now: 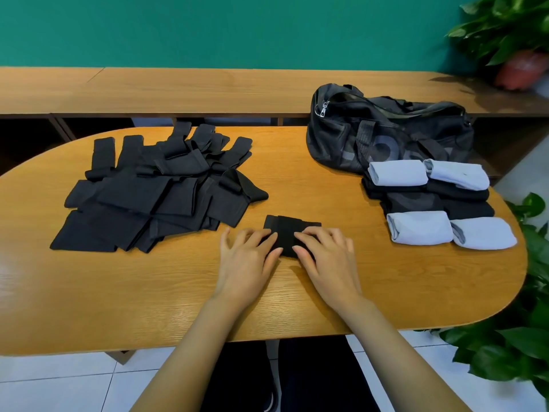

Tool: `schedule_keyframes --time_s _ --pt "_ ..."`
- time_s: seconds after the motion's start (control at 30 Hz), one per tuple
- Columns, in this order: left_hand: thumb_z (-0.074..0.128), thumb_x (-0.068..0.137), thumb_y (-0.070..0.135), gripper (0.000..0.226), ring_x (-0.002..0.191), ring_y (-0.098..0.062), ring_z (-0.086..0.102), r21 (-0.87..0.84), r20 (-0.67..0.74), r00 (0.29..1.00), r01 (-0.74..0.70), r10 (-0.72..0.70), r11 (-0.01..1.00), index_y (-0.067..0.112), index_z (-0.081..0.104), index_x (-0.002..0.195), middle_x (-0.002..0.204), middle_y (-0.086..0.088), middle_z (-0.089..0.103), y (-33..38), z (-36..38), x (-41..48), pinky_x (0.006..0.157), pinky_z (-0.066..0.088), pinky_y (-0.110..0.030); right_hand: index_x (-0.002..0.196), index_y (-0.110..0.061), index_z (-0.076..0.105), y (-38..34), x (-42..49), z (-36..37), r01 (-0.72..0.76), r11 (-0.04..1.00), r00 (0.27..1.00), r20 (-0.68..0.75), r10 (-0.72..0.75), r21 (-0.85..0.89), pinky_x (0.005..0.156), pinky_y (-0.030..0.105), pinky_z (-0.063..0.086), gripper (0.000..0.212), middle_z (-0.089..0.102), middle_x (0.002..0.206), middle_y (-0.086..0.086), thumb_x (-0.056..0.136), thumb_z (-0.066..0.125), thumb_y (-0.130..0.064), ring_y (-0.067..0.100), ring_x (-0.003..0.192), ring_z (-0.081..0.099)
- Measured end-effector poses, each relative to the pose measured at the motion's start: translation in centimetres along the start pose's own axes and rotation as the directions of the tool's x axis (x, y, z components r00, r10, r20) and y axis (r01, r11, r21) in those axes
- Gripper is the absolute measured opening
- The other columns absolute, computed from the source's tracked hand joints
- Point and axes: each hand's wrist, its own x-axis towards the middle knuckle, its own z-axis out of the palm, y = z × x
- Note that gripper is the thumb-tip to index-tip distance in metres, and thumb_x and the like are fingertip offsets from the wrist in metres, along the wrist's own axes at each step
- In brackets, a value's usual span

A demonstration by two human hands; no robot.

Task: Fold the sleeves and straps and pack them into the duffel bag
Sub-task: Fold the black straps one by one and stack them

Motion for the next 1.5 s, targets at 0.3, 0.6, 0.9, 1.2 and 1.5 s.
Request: schedule_keyframes --time_s 0.3,0.6,0.9,1.2,1.5 --pt "0.011 0.098 0.051 0.064 0.137 -0.025 0.037 0.006 -0.018 0.990 0.139 -0.138 0.990 0.022 0.047 0.143 0.147 0.002 0.049 -0.2 -0.3 1.6 0.116 0.006 -0.061 0.135 -0.025 0.056 -0.6 1.3 0.1 -0.004 0.975 0.982 0.181 0.046 -0.223 0.092 0.037 0.041 0.065 0.058 0.137 -0.006 0.098 0.013 -0.055 0.015 0.122 0.053" --pt "0.009 0.097 0.053 0.067 0.142 -0.025 0.030 -0.019 -0.028 0.970 0.242 -0.242 0.970 0.022 0.054 0.136 0.146 0.000 0.048 -1.9 0.1 1.2 0.117 0.001 -0.059 0.152 -0.020 0.031 4.6 6.3 -0.2 -0.169 0.940 0.938 0.245 0.246 -0.297 0.114 0.037 0.021 0.062 0.031 0.158 -0.002 0.102 0.019 -0.054 0.019 0.146 0.025" --pt "0.021 0.102 0.047 0.056 0.143 -0.025 0.029 -0.044 -0.036 0.962 0.270 -0.271 0.962 0.020 0.056 0.135 0.146 -0.002 0.048 -1.9 0.0 1.5 0.117 -0.003 -0.059 0.156 -0.021 0.017 5.5 7.6 0.2 -0.128 0.945 0.928 0.299 0.221 -0.301 0.122 0.043 0.007 0.060 0.014 0.164 -0.001 0.104 0.016 -0.050 0.019 0.151 0.010" --pt "0.026 0.100 0.042 0.051 0.145 -0.021 0.026 -0.076 -0.050 0.963 0.260 -0.265 0.962 0.018 0.056 0.134 0.146 -0.002 0.047 -1.9 -0.3 1.4 0.115 -0.016 -0.053 0.155 -0.021 0.022 6.0 8.2 0.0 -0.201 0.958 0.927 0.276 0.253 -0.204 0.121 0.049 -0.001 0.062 0.015 0.164 0.000 0.103 0.019 -0.053 0.022 0.151 0.003" --pt "0.042 0.102 0.032 0.040 0.145 -0.024 0.029 -0.036 -0.148 0.933 0.328 -0.329 0.944 0.013 0.059 0.132 0.146 -0.007 0.049 -4.0 -1.2 0.5 0.115 -0.020 -0.049 0.149 -0.028 0.035 -2.9 6.2 1.5 0.100 0.992 0.916 0.382 -0.121 0.073 0.122 0.048 -0.002 0.055 0.018 0.162 -0.010 0.101 0.025 -0.054 0.012 0.150 0.002"
